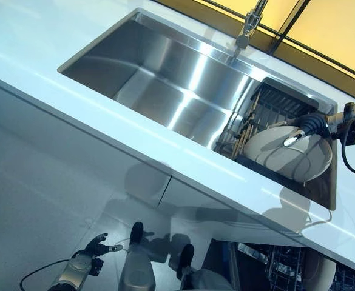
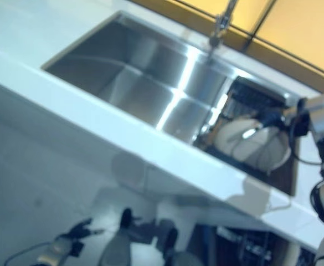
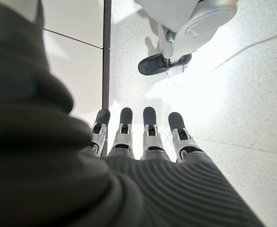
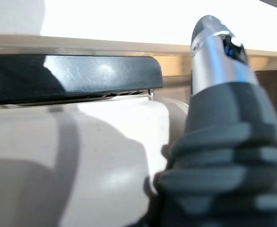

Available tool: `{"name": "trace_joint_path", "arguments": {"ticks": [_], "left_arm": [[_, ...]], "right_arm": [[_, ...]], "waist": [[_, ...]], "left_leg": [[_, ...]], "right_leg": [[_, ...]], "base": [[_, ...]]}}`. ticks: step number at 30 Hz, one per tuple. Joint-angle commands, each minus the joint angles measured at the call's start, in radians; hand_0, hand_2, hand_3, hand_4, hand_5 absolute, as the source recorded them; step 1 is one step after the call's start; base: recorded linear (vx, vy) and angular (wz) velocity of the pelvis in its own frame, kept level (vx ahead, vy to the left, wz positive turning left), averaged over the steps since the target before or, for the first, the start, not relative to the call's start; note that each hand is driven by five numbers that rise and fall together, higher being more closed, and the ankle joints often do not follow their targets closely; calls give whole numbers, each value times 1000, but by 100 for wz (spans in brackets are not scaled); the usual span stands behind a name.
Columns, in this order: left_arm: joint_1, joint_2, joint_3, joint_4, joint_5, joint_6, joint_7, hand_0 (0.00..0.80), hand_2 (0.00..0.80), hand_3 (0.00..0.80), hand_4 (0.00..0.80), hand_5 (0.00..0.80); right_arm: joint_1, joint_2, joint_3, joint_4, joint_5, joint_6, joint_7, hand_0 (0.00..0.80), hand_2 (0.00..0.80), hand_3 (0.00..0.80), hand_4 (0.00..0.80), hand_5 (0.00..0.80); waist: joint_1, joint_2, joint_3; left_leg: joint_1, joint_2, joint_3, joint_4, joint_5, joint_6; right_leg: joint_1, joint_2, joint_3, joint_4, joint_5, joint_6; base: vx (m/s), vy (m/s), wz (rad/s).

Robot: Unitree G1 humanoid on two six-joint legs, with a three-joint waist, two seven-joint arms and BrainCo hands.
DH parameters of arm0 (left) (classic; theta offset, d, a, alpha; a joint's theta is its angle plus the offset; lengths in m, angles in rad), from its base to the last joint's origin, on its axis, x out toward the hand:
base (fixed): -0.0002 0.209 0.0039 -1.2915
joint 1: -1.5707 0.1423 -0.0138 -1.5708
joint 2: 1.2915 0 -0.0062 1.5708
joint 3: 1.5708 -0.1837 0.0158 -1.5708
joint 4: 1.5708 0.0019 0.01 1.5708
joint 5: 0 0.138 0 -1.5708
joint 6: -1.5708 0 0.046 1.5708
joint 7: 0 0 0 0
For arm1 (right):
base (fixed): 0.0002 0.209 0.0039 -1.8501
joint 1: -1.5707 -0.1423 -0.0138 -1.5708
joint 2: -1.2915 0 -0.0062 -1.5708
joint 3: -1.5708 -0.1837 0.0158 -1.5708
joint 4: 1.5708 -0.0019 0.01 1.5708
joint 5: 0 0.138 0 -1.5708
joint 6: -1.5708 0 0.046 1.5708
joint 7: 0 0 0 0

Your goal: Take plates into dishwasher

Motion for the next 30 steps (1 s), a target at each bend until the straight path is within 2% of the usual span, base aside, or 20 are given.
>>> {"name": "trace_joint_path", "arguments": {"ticks": [1,5,6,7,8,9,10,30], "left_arm": [[-82,13,6,8,13,-30,9,0,0,0,0,0],[-83,14,3,3,15,-26,6,0,0,0,0,0],[-83,15,4,3,12,-30,6,0,0,0,0,0],[-83,15,4,3,12,-31,5,0,0,0,0,0],[-83,15,4,3,11,-33,4,0,0,0,0,0],[-84,14,4,-1,10,-33,6,0,0,0,0,0],[-84,14,2,-1,10,-33,8,0,0,0,0,0],[-65,20,35,-8,4,-40,9,0,0,0,0,0]], "right_arm": [[3,45,138,3,-24,-3,16,0,0,0,0,0],[2,45,139,12,-30,-10,8,0,0,0,0,0],[-6,47,142,18,-36,-7,3,119,119,119,119,119],[-8,46,143,18,-37,-7,2,169,169,169,169,169],[-11,43,145,21,-41,-5,-6,373,373,373,373,373],[-17,39,144,34,-51,-13,0,728,728,728,728,728],[-16,36,146,39,-49,-17,-3,800,800,800,800,800],[-53,-42,206,77,-138,-54,9,800,800,800,800,800]], "waist": [[-1,-31,88],[2,-34,89],[3,-34,88],[3,-34,88],[3,-35,87],[3,-36,87],[4,-37,87],[-4,-67,63]], "left_leg": [[47,-55,12,-2,-127,21],[48,-55,10,-2,-127,22],[48,-55,9,-2,-127,22],[48,-55,9,-2,-127,22],[48,-55,9,-2,-128,22],[47,-55,9,-2,-128,22],[47,-55,9,-2,-128,22],[65,-57,16,-2,-135,26]], "right_leg": [[-50,-66,45,-1,33,57],[-48,-65,43,-1,33,57],[-48,-65,44,-1,33,57],[-48,-65,44,-1,33,57],[-48,-65,43,-1,33,57],[-48,-65,45,-1,34,58],[-48,-65,44,-1,34,59],[-36,-64,57,-1,43,70]], "base": [[0,0,0],[0,0,0],[0,0,0],[0,0,0],[0,0,0],[0,0,0],[0,0,0],[-2,1,0]]}}
